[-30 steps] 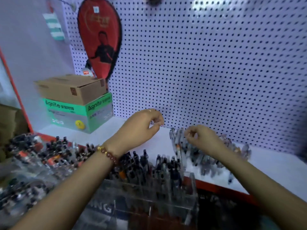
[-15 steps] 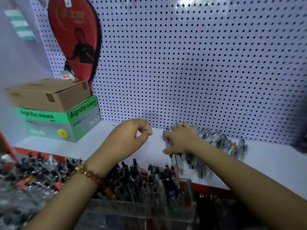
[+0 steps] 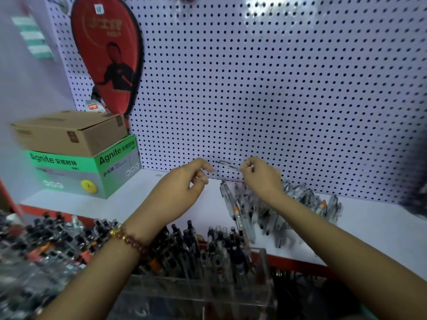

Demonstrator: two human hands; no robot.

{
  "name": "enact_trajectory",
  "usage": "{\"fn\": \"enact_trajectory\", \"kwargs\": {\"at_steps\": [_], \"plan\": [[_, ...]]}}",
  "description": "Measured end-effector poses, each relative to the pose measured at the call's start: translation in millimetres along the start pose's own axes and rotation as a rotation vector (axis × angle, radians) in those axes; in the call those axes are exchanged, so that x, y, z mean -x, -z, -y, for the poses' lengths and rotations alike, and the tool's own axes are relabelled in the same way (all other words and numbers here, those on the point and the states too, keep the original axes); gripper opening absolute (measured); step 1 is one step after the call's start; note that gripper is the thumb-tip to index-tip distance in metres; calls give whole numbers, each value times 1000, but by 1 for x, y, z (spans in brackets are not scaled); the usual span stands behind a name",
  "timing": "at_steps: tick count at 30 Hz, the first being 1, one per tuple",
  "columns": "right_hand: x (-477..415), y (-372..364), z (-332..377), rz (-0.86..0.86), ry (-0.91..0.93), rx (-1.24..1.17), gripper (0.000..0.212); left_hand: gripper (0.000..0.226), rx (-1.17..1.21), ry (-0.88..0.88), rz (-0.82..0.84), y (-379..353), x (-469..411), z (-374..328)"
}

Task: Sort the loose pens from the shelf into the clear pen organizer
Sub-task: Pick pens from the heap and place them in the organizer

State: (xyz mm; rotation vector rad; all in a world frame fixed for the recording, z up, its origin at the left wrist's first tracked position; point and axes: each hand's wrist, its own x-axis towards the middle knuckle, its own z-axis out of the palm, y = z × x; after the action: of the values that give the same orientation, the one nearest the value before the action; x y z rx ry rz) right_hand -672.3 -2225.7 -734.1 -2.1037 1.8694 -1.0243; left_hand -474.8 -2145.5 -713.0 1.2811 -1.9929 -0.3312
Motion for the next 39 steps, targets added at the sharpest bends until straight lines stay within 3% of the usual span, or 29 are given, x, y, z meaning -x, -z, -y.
{"fn": "enact_trajectory", "kwargs": {"at_steps": [5,9,13,15,17,19,22,26,31,36,39], "plan": [[14,25,21,300,-64,-626,21,35,74,4,31,-1,0,0],[27,35,32,549,165,-636,20,47,155,38,73,-4,-2,3],[30,39,30,705,261,-629,7,32,170,15,28,-4,-3,1],[25,38,18,638,241,-444,6,17,159,-22,-46,-3,-3,0],[21,34,3,551,303,1,12,9,145,-40,-113,-1,-2,-1],[25,25,-3,567,319,317,23,9,139,-39,-148,-1,-1,-3],[32,11,0,564,344,523,39,11,100,-59,-144,-1,-1,-3],[37,1,8,495,436,689,40,13,62,-85,-138,-1,0,-3],[37,-5,8,432,300,572,49,14,22,-109,-135,-1,0,-3],[25,9,-5,294,92,52,35,19,-3,-144,-141,0,1,-5],[23,32,0,170,78,-227,29,28,-15,-143,-173,2,1,-3]]}}
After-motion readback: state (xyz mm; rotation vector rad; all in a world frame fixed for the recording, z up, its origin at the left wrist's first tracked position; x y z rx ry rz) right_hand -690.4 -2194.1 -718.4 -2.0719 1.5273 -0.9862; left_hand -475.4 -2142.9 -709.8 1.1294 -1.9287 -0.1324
